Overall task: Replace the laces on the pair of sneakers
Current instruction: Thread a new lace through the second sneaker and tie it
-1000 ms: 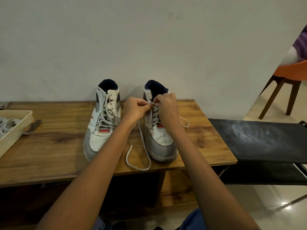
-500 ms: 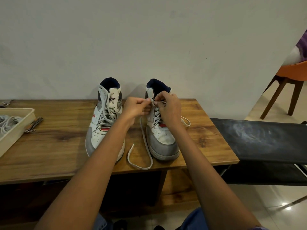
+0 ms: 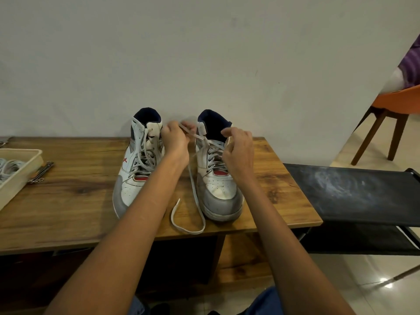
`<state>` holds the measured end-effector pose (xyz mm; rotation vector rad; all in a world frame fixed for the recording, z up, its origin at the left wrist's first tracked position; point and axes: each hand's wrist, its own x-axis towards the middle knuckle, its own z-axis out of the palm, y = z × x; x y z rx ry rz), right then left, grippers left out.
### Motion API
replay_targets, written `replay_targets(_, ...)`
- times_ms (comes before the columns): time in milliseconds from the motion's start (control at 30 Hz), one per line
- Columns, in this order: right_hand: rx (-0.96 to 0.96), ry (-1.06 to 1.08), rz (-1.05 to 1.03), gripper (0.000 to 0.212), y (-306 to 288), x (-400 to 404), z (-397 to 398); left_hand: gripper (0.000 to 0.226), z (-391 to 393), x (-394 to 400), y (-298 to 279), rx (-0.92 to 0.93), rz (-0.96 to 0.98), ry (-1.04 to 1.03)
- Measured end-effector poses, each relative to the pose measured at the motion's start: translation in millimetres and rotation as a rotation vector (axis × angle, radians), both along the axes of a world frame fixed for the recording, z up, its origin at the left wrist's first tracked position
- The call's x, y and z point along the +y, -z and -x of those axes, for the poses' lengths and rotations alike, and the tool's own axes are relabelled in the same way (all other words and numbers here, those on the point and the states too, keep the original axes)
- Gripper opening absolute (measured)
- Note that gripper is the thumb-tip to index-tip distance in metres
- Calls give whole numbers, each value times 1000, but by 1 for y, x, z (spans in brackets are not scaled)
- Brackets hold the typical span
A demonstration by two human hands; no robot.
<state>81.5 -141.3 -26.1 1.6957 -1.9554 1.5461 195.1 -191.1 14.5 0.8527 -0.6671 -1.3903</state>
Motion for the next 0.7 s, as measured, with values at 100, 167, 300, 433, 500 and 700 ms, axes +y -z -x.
replay_targets(100,35,77,-78,33,1,1,10,23,-14,-4,-5,-568,224,19)
replay_targets(167,59,66,-130,38,1,2,16,20,-20,-6,2,-1082,381,120)
replay_targets(300,58,27,-153,39,-1,2,22,19,-16,-2,21,-1263,437,247)
replay_targets(433,20,11,-179,41,-2,-1,30,25,-13,1,-9,-374,235,-2)
replay_targets(500,5,-1,-170,42,-1,-3,32,30,-21,-3,-24,176,117,8)
replay_targets(700,-50,-22,-152,39,-3,0,30,46,-26,-1,-1,-987,280,158)
